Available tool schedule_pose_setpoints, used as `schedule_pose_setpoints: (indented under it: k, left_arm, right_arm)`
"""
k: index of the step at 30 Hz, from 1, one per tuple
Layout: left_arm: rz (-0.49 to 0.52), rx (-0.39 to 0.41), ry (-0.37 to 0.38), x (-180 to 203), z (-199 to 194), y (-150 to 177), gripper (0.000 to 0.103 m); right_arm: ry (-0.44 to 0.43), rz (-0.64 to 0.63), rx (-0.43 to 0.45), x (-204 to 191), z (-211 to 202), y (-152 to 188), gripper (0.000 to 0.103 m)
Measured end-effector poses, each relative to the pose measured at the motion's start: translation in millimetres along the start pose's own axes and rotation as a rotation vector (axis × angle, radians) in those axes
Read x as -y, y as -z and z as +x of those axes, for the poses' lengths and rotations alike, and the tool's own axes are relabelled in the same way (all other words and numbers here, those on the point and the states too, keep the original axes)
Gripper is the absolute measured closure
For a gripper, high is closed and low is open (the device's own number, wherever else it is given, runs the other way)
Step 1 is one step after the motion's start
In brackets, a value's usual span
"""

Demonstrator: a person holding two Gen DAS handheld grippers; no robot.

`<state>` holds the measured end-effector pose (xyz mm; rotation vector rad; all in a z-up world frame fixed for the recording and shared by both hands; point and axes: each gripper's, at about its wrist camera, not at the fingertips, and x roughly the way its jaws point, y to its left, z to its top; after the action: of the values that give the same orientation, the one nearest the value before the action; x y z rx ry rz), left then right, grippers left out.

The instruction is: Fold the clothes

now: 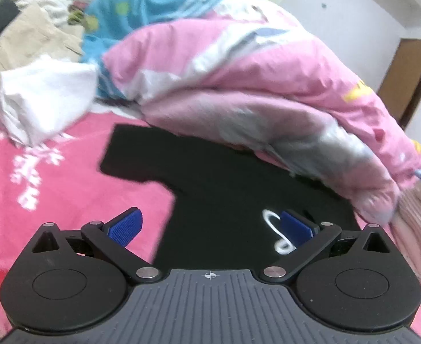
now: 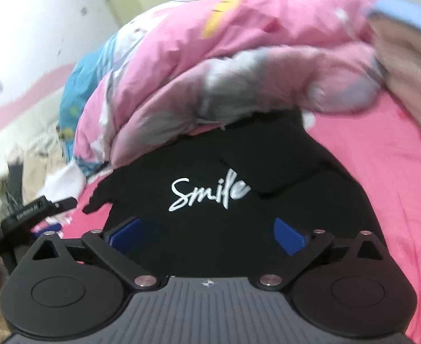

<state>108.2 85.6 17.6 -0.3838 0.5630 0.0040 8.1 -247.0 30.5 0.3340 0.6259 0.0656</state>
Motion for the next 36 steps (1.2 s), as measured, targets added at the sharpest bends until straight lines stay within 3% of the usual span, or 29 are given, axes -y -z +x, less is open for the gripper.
schedule_pose_setpoints:
  k: [10, 16, 21, 23, 25, 30, 32, 36]
  left_arm:
    - [-0.085, 0.066, -0.002, -45.1, 31.9, -22.9, 0.0]
    - [-0.104, 0.067, -0.118, -66.2, 67.8, -25.4, 0.0]
    - [-0.079, 0.102, -0.193, -79.1, 86.2, -21.1, 0.005]
    - [-0.076, 0.11, -0.215, -84.4, 92.6, -19.4, 0.013]
    - [-0.099, 0.095, -0.21, -90.5, 97.3, -18.4, 0.032]
    - [-0.145, 0.074, -0.201, -102.5, 106.8, -17.1, 0.045]
    - [-0.149, 0.074, -0.194, -103.3, 109.0, -17.0, 0.051]
    - [-0.145, 0.059, -0.18, -104.4, 114.5, -15.1, 0.07]
  right_arm:
    - [0.023, -0.239, -0.022, -99.2, 61.4, -54.9, 0.0]
    - [-0.064, -0.464, 0.044, -171.5, 109.9, -95.8, 0.0]
    - [-0.16, -0.614, -0.036, -239.4, 181.3, -113.2, 0.0]
    - [-0.199, -0.678, -0.08, -266.0, 213.4, -114.5, 0.0]
    - [-0.23, -0.731, -0.142, -290.4, 248.3, -113.3, 0.0]
    - [-0.253, -0.799, -0.33, -339.1, 329.7, -94.7, 0.007]
    - [-0.241, -0.815, -0.385, -347.2, 353.1, -84.1, 0.02]
    - [-0.199, -0.827, -0.476, -356.5, 391.7, -65.9, 0.034]
